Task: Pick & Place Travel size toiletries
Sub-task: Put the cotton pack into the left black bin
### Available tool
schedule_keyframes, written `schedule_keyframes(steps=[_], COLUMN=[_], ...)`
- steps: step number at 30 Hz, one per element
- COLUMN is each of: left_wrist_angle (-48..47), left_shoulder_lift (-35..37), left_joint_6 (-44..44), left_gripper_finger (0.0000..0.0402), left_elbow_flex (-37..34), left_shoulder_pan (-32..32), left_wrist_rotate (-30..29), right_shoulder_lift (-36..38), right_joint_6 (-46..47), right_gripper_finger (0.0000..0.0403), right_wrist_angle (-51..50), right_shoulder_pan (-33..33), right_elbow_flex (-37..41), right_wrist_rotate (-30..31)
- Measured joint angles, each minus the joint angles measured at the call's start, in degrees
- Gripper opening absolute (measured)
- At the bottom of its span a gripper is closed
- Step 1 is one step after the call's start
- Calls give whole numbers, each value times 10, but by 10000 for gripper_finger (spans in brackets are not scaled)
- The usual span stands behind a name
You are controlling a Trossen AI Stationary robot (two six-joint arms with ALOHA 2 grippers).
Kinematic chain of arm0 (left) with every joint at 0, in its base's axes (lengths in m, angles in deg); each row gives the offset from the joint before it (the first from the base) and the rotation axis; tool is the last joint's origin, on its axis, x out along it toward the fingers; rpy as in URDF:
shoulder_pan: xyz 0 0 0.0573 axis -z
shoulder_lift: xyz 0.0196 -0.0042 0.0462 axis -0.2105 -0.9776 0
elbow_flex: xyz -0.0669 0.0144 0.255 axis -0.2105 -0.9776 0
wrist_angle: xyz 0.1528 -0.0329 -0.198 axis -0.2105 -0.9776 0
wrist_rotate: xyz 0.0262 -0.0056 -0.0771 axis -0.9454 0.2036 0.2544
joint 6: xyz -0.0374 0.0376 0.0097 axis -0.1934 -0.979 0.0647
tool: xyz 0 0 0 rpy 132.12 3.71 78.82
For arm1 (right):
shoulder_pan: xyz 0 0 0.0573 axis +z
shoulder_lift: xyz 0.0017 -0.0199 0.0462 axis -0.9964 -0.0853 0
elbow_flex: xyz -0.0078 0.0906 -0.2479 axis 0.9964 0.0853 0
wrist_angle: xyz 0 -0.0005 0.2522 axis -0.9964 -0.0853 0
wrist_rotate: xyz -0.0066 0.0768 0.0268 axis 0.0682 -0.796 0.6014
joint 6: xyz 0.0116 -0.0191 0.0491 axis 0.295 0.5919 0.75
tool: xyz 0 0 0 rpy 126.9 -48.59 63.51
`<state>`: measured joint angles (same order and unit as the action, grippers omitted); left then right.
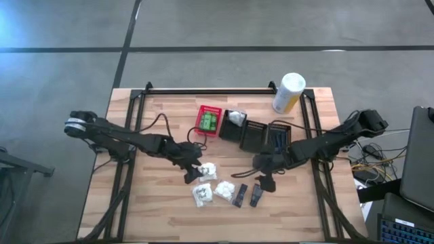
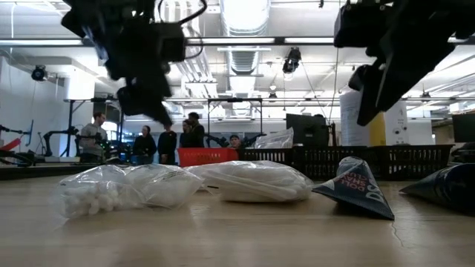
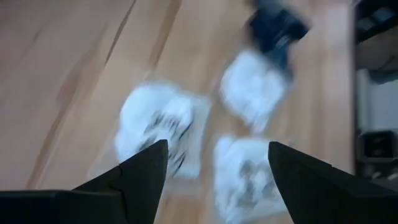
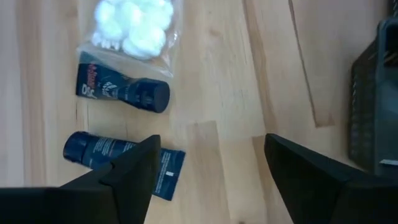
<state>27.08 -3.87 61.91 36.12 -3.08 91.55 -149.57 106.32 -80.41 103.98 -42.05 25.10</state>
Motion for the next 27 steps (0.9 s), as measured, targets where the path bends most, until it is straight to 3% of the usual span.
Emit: schedule_keyframes(steps=[4,10,12,17,27], left_wrist_angle=[-71,-37,-40,-29,109], left_shoulder_lift=[-3,-4,-5,-5,-5], left_joint_6=[38,44,65,154,283], left_gripper_finger=[282,282,282,282,282], left_elbow_flex=[-3,-27,-39,-82,-136], left_shoulder_pan=[-1,-36,-60,-109,-105], left_wrist_rotate=[-57,-67,-42,100,114], right_shoulder_lift=[-13,-15,-14,-14,-14], right_joint_6=[32,42,42,44,44], right_gripper_finger=[271,261,258,251,251], right_wrist_angle=[1,5,7,17,17], right_shoulder_pan=[0,0,0,0,-3], right_elbow_flex=[0,0,0,0,0], right_wrist_rotate=[4,43,50,57,73])
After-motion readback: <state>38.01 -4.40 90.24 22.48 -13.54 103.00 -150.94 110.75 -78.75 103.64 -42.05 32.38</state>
